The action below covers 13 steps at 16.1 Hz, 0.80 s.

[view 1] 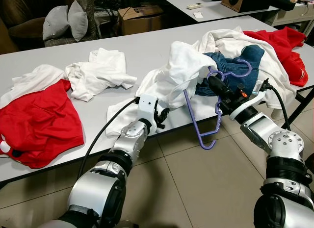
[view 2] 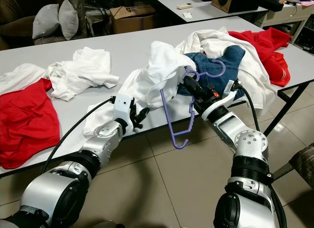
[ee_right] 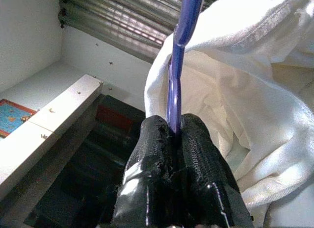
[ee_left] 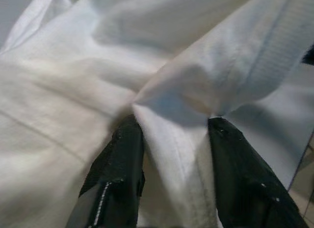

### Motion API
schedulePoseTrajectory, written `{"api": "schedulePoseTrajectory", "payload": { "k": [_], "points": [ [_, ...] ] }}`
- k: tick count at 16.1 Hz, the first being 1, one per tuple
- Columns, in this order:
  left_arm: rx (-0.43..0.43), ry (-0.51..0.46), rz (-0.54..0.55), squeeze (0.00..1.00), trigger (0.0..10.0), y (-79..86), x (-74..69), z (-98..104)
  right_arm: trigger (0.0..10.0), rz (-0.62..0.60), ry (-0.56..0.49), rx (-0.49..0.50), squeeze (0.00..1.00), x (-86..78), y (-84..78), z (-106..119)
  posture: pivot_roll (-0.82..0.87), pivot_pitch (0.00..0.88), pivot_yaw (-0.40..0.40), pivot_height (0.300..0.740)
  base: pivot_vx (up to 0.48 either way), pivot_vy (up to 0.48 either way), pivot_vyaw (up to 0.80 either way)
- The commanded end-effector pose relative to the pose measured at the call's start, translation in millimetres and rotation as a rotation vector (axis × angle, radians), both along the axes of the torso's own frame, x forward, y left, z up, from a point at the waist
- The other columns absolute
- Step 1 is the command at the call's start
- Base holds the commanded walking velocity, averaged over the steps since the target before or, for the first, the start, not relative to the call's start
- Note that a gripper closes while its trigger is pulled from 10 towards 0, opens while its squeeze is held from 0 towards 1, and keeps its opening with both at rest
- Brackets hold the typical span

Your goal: Hang hanger

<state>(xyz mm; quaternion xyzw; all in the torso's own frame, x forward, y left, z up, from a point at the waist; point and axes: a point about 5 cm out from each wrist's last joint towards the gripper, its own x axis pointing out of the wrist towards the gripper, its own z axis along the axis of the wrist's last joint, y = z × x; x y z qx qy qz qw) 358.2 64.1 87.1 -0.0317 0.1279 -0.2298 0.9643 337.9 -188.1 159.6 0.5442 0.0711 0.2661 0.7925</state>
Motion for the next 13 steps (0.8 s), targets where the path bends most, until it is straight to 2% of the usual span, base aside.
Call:
{"api": "schedulePoseTrajectory", "payload": {
  "k": [1,7,11,13],
  "points": [
    [-0.007,-0.033,-0.012,0.0,0.0,-2.7,4.9,10,10.0,0.002,-0.04,0.001,0.0,2.8,0.6,13,-0.15,0.0,0.046,0.74,0.0,0.0,0.0],
    [0.02,-0.06,-0.02,0.0,0.0,2.1,4.5,9,10.0,-0.006,-0.041,-0.002,0.0,2.8,-0.5,13,-0.15,0.0,0.049,0.74,0.0,0.0,0.0],
    [-0.001,-0.062,-0.018,0.0,0.0,10.2,3.8,8,10.0,-0.011,-0.043,-0.004,0.0,4.8,-1.2,14,-0.14,0.0,0.044,0.74,0.0,0.0,0.0],
    [-0.018,-0.075,-0.054,0.0,0.0,17.4,3.0,8,10.0,-0.03,-0.047,-0.014,0.0,6.4,-1.5,15,-0.14,0.0,0.044,0.74,0.0,0.0,0.0]
  ]
}}
